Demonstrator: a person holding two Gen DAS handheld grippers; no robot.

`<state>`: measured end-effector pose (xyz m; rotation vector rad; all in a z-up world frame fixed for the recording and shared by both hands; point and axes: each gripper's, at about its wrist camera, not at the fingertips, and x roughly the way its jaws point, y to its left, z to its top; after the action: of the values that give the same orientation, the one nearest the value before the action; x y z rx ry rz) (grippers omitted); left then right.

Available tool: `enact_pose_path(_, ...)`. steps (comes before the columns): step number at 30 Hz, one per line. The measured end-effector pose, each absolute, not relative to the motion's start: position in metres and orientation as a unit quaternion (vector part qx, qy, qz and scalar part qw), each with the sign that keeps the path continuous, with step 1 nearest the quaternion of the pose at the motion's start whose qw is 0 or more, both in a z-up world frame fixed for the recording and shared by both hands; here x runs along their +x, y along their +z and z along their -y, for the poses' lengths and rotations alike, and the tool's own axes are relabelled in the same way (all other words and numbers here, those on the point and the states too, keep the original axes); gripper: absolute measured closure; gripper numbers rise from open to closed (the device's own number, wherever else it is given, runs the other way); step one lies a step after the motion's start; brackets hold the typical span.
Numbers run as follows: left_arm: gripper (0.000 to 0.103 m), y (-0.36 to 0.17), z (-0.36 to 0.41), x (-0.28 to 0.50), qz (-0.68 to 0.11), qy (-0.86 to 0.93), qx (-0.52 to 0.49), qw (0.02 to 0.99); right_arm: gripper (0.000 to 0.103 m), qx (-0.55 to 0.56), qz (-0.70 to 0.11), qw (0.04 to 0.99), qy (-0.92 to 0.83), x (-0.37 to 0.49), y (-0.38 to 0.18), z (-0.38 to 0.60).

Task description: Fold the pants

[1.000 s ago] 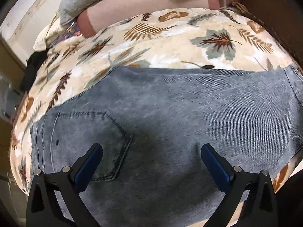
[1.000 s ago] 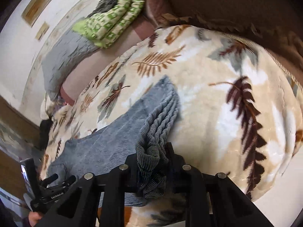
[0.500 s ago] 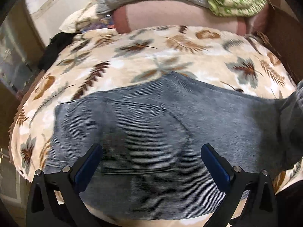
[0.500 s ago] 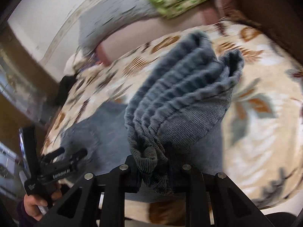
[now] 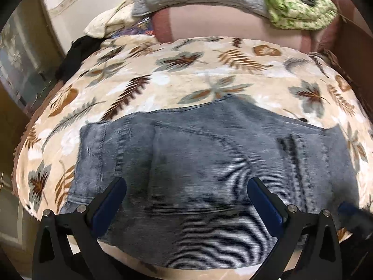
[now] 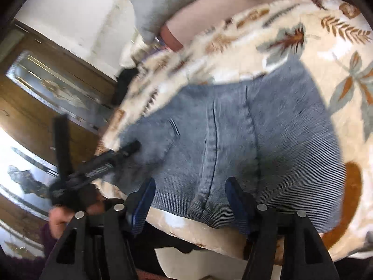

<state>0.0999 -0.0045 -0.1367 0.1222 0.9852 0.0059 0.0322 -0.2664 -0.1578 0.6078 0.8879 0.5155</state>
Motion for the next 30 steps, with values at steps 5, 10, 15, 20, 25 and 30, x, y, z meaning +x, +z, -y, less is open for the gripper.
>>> enact_pose_path(5,0.000,-0.141,0.057,0.112,-0.458,-0.037,0.108,0.881,0.064,0.258,-0.403,0.863,0.163,0.023,-0.161,0.302)
enact_pose_path(10,0.000,-0.161,0.094,0.153,-0.482,-0.043,0.132,0.865,0.078,0.212,-0.425,0.869,0.138,0.025,-0.186,0.297)
enact_pose_path(15,0.001,-0.180,0.117,0.173,-0.507,-0.066,0.128,0.850,0.077,0.181,-0.437,0.869,0.147,0.031,-0.191,0.289)
enact_pose_path(20,0.031,-0.188,0.140,0.174,-0.515,-0.102,0.131,0.841,0.078,0.204,-0.427,0.867,0.153,0.032,-0.189,0.295)
enact_pose_path(25,0.072,-0.191,0.160,0.184,-0.533,-0.135,0.122,0.826,0.078,0.231,-0.414,0.867,0.152,0.033,-0.188,0.300)
enact_pose_path(30,0.072,-0.189,0.162,0.192,-0.534,-0.118,0.137,0.826,0.077,0.250,-0.387,0.883,0.084,0.052,-0.176,0.318)
